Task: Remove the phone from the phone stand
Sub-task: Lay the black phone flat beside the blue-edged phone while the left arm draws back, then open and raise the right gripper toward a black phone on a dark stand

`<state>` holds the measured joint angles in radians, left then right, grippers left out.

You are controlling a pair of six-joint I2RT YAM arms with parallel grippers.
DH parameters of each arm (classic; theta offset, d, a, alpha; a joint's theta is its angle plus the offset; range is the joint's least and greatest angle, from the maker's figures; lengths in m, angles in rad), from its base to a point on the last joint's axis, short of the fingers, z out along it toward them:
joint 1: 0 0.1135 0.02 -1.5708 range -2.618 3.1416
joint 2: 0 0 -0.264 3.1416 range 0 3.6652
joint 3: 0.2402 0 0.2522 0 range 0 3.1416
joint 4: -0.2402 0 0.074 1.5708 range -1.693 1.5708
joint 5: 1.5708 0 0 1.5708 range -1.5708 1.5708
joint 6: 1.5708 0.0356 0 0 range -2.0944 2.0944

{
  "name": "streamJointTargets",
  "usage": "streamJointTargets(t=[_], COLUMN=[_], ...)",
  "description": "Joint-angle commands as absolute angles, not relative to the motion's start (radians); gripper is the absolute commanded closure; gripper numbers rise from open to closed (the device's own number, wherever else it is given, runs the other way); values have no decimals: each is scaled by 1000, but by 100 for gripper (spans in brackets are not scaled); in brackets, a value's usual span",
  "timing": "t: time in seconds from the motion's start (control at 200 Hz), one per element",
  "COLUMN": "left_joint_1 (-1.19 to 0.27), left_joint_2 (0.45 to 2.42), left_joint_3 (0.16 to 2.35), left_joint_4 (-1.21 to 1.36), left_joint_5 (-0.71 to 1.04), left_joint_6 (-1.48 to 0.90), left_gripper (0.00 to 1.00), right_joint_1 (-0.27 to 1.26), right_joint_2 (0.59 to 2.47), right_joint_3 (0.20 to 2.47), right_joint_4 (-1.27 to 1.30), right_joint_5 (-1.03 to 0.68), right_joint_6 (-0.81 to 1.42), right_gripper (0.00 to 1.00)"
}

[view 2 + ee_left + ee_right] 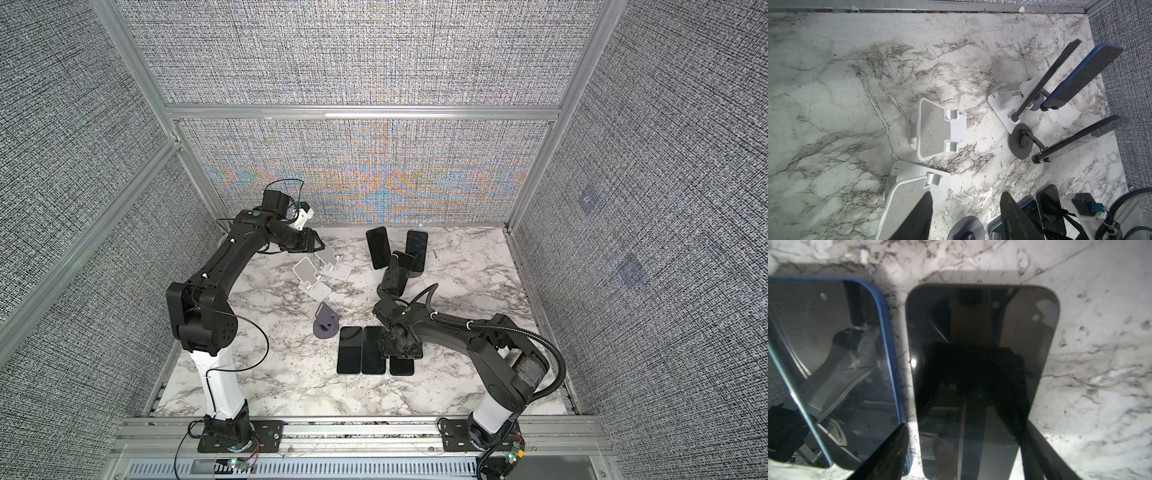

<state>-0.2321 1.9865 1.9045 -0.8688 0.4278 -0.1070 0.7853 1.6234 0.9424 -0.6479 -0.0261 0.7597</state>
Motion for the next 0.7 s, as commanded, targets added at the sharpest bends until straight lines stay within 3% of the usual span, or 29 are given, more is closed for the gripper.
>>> streamJointTargets(t=[0.0,0.205,0.38,0.525,0.695], left_joint_1=[-233,-251,-274,-298,-328], left_joint_2=[1942,1866,1774,1691,1628], left_joint_3=[1887,1834,1726,1594,1474], left_joint_4=[-837,-819,-753,-647,-566], left_joint_5=[442,450,497,541,564], left_joint_6=[-117,-117,-149,-184,-217], left_gripper=[46,46,46,45,46], right_joint_1=[786,739,660,638,644], right_joint_2=[1572,1464,1402,1424,1492], right_joint_3=[952,920,853,833,826], right_joint_4=[-682,-790,-799,-752,-680], right_joint_5=[-37,21,59,56,25], right_joint_6=[751,713,679,663,662], right_gripper=[28,32,55,63,64])
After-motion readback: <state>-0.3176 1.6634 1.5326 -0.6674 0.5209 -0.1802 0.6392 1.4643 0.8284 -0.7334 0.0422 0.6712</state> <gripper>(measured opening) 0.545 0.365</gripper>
